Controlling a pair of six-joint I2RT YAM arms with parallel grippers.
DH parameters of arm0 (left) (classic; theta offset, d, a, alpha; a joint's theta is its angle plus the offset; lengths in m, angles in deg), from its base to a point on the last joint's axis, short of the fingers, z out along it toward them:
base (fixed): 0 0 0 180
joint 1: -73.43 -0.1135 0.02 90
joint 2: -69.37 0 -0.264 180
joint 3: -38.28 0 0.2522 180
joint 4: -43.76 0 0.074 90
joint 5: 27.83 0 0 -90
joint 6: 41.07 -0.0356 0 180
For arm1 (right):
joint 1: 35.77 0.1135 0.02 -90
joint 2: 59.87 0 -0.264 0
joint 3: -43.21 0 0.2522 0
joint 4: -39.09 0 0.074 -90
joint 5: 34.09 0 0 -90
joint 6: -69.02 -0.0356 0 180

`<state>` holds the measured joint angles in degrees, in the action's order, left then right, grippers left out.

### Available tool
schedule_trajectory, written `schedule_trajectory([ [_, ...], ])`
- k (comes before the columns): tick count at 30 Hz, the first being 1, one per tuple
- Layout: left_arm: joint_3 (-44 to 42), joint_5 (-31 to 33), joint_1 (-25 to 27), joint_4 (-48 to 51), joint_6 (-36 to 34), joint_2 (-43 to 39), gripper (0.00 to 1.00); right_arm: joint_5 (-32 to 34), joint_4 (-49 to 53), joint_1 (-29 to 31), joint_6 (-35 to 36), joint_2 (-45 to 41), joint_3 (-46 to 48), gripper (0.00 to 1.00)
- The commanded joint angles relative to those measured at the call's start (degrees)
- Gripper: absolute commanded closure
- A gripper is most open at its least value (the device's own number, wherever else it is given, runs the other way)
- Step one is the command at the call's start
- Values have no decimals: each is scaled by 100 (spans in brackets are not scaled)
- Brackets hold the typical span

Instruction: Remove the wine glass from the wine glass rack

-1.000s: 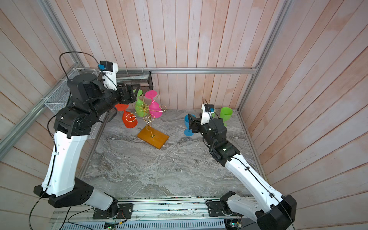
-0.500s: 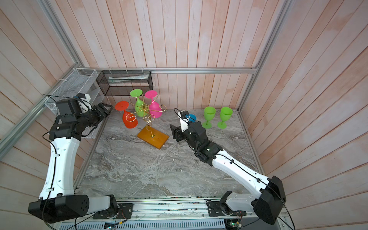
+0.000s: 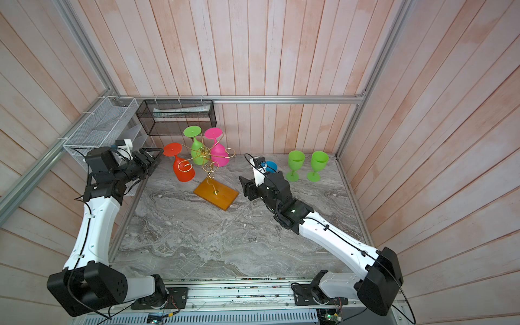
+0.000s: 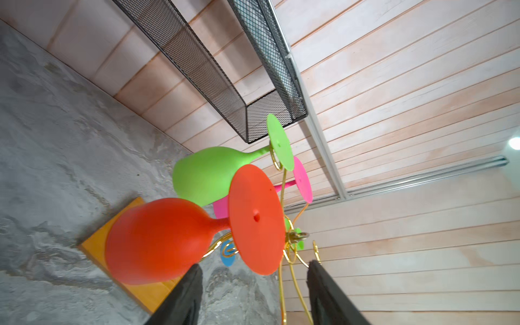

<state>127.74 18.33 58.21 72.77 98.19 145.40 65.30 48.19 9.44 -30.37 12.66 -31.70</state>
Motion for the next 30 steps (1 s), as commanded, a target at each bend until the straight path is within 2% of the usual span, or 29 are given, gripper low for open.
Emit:
schedule_trajectory([
  [1, -117, -392, -24, -813, 511, 86, 43, 165, -69, 32, -1, 7, -152, 32],
  [8, -126, -447, 9, -929, 629, 217, 46, 207, -34, 29, 6, -2, -153, 33],
  [20, 65, 121, 12, -219, 117, 175, 46, 292, -5, 32, 25, 6, -131, 33],
  [25, 41, 104, 35, -287, 108, 239, 46, 294, -8, 32, 25, 59, -143, 33],
  [28, 32, 84, 104, -411, 178, 313, 49, 313, 2, 32, 26, 86, -168, 33],
  [30, 66, 103, 187, -476, 202, 380, 56, 314, 10, 31, 29, 86, -170, 33],
])
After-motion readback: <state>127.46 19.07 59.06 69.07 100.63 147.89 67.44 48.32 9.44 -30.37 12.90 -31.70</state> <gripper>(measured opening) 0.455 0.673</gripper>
